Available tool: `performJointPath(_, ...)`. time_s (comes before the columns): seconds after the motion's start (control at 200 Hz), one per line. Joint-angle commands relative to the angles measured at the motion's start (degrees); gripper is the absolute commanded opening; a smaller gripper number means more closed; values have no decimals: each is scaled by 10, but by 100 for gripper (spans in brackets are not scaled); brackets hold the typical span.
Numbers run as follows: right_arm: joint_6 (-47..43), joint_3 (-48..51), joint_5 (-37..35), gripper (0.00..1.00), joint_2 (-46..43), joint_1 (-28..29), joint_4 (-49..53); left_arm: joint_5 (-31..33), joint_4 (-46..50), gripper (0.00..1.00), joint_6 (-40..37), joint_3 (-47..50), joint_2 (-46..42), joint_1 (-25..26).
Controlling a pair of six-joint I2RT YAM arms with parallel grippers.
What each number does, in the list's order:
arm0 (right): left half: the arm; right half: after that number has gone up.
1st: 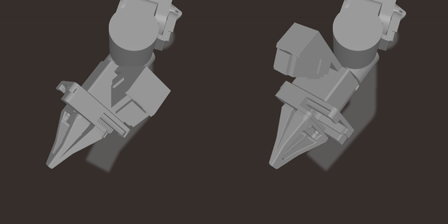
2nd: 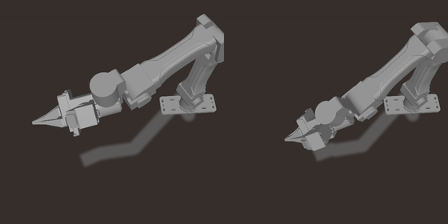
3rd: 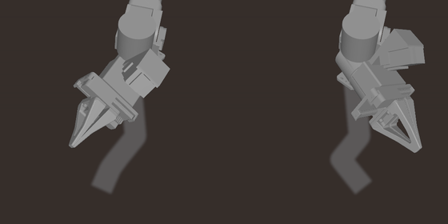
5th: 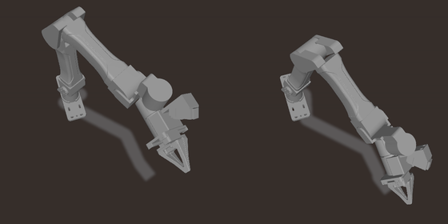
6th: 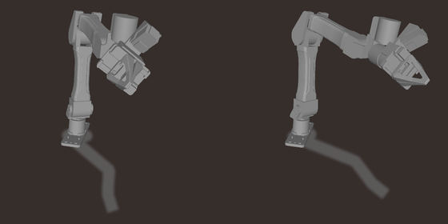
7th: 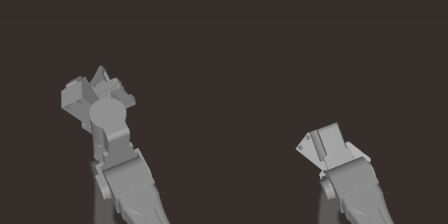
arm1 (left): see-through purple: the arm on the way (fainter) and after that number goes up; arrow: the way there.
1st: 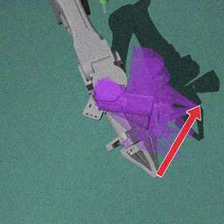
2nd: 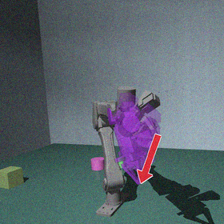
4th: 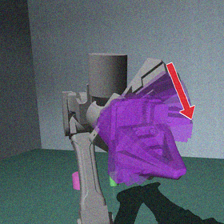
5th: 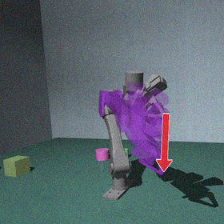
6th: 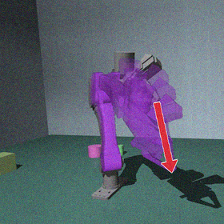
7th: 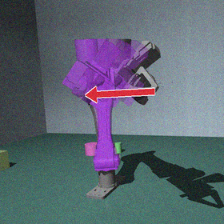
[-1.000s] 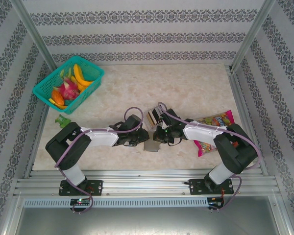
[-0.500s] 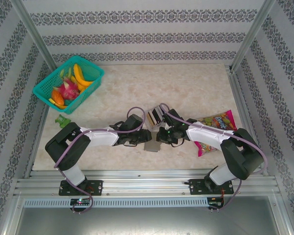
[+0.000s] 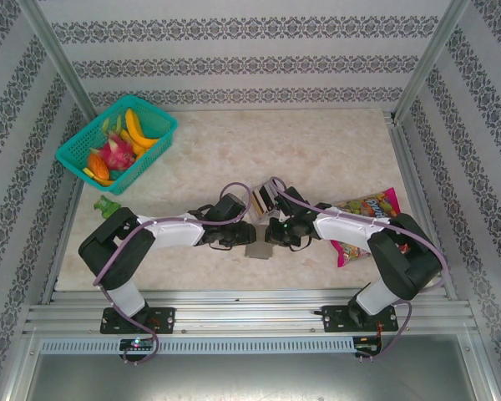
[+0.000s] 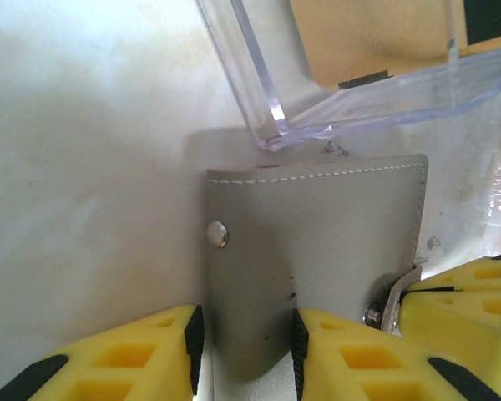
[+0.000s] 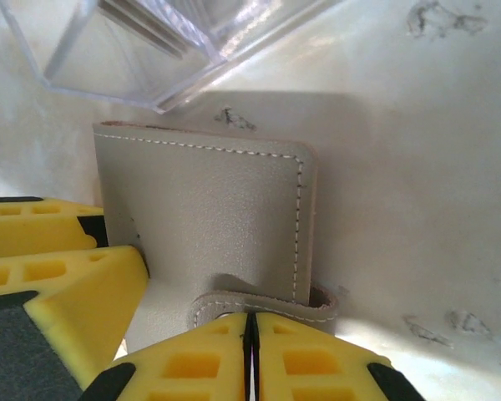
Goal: Put the credit cards into the card holder
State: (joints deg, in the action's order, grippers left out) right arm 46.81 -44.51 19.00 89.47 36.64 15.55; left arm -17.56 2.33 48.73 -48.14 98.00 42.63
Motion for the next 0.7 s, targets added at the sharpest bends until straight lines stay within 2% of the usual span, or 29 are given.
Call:
performJointPath(0.0, 11, -12, 4, 11, 23, 14, -12, -32, 61, 34, -19, 0, 27, 9)
performJointPath(0.25, 15, -12, 11, 11, 26, 19, -25, -40, 54, 28, -12, 4, 39, 9)
performJointPath(0.51, -19, -60, -25, 10, 76, 32, 67, -37, 47, 25, -6, 5, 40, 9)
performJointPath(0.694, -13, -101, -46, 4, 142, 49, 120, -41, -21, 24, 31, 35, 39, 9)
